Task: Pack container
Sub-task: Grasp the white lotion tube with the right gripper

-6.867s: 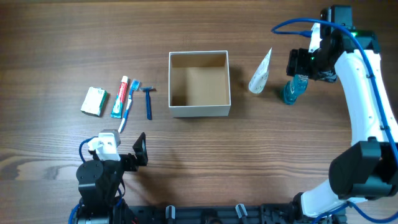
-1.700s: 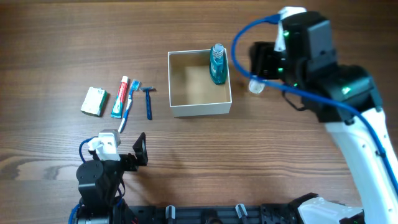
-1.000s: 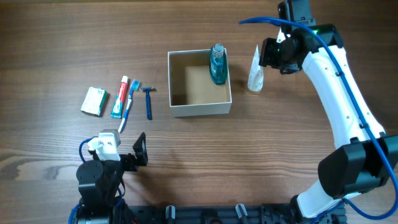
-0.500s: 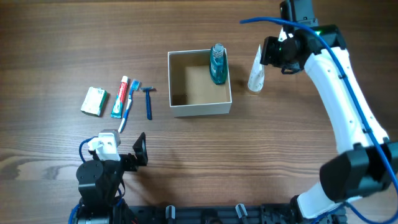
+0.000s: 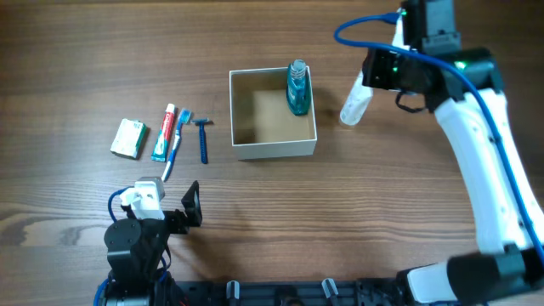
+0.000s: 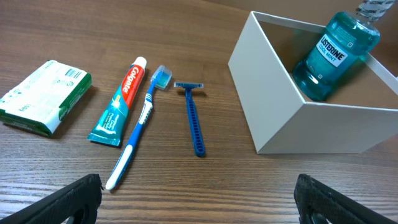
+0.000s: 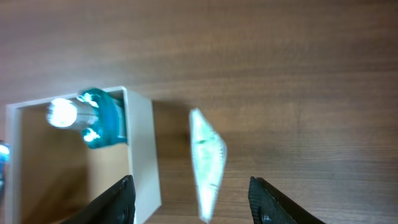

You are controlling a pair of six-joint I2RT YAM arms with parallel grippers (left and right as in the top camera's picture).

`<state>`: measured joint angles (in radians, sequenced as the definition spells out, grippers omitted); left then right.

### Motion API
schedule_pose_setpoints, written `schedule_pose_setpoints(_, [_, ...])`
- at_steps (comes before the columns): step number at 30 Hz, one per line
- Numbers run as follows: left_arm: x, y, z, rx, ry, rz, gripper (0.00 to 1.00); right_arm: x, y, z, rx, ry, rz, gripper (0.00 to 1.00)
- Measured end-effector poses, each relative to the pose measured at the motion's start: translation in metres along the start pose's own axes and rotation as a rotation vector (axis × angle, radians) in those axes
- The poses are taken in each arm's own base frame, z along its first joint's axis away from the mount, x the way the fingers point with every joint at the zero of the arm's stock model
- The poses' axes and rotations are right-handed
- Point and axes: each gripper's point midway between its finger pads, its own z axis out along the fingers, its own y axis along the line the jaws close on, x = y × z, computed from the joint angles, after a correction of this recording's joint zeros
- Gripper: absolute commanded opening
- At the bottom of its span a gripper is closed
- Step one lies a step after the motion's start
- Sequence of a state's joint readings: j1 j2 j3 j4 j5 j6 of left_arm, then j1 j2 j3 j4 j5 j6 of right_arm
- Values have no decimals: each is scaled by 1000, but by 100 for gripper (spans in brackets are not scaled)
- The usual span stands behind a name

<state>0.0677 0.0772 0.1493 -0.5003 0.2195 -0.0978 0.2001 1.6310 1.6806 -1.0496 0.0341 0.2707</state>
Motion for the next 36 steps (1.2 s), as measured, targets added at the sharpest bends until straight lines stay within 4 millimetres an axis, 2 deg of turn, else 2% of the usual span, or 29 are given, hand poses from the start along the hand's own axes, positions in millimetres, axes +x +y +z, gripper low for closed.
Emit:
schedule_pose_setpoints(4, [0, 0, 0, 0, 0, 0, 100, 13, -2, 37, 21, 94, -42, 57])
schedule_pose_setpoints(5, [0, 0, 0, 0, 0, 0, 100, 16, -2, 46, 25, 118, -52, 54])
schedule_pose_setpoints(8, [0, 0, 0, 0, 0, 0, 100, 22, -3, 59, 31, 152, -72, 41])
schedule_pose_setpoints(13, [0, 0, 0, 0, 0, 0, 100, 23, -3, 62, 30, 157, -80, 6])
schedule_pose_setpoints(23, [0, 0, 0, 0, 0, 0, 100, 26, -5, 58, 41, 171, -84, 4])
schedule_pose_setpoints(27, [0, 0, 0, 0, 0, 0, 100, 35, -7, 36, 60, 185, -73, 4])
schedule_pose_setpoints(30, [0, 0, 0, 0, 0, 0, 100, 37, 1, 1, 47, 143, -73, 4])
schedule_pose_setpoints(32, [0, 0, 0, 0, 0, 0, 100, 33, 13, -33, 20, 85, -79, 4])
schedule_pose_setpoints(35, [0, 0, 0, 0, 0, 0, 100, 20, 39, -95, -67, -62, -98, 4])
schedule_pose_setpoints(36, [0, 0, 0, 0, 0, 0, 100, 18, 46, -107, -91, -93, -104, 4])
